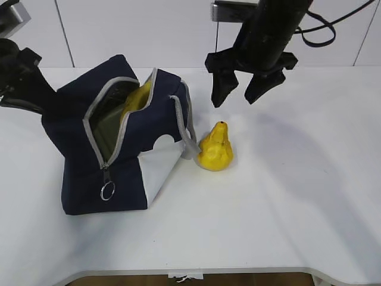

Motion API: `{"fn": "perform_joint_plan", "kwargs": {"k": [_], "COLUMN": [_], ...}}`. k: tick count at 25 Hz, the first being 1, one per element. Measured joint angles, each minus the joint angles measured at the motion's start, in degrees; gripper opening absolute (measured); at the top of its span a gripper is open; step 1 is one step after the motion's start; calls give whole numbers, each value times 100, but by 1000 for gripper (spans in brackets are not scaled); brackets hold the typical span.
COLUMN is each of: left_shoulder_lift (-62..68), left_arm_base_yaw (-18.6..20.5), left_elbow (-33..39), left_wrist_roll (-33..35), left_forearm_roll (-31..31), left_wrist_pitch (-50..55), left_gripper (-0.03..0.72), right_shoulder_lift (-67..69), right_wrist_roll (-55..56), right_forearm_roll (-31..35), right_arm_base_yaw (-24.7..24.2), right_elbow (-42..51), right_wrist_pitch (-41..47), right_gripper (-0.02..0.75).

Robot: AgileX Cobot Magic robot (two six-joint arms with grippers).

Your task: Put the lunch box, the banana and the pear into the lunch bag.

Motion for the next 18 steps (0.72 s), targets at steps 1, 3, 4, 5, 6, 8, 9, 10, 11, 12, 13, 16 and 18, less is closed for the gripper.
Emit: {"fn": "perform_joint_plan", "kwargs": {"k": [1, 3, 4, 5, 6, 8, 9, 10, 11, 12, 13, 16, 18], "left_shoulder_lift": [0, 0, 0, 0, 0, 0, 0, 0, 0, 0, 0, 0, 0], "left_arm_base_yaw": [0, 0, 0, 0, 0, 0, 0, 0, 0, 0, 0, 0, 0], "left_elbow": [0, 0, 0, 0, 0, 0, 0, 0, 0, 0, 0, 0, 0], "left_wrist_roll": [-4, -13, -13, -13, -13, -17, -26, -26, -26, -26, -26, -26, -26], "left_forearm_roll": [0, 0, 0, -10, -10, -23, -48, -61, -61, -69, -69, -74, -74], "left_wrist_pitch": [0, 11, 11, 11, 11, 11, 11, 11, 11, 11, 11, 11, 11], "left_gripper": [-6, -6, -6, -6, -6, -6, -6, -6, -6, -6, -6, -6, -6], "right_shoulder_lift": [45, 179, 284, 387, 464, 582, 629, 673, 723, 767, 832, 919, 919], "right_wrist_roll": [0, 9, 9, 9, 19, 13, 22, 22, 22, 22, 22, 22, 22], "right_forearm_roll": [28, 85, 136, 177, 201, 256, 280, 319, 347, 346, 359, 359, 368], "right_arm_base_yaw": [0, 0, 0, 0, 0, 0, 0, 0, 0, 0, 0, 0, 0], "right_elbow": [12, 10, 19, 19, 33, 46, 46, 46, 46, 46, 46, 46, 46], "right_wrist_pitch": [0, 0, 0, -11, -23, -35, -35, -35, -47, -47, -61, -75, -91], "right_gripper": [573, 573, 573, 573, 573, 573, 573, 573, 573, 573, 573, 566, 527]}}
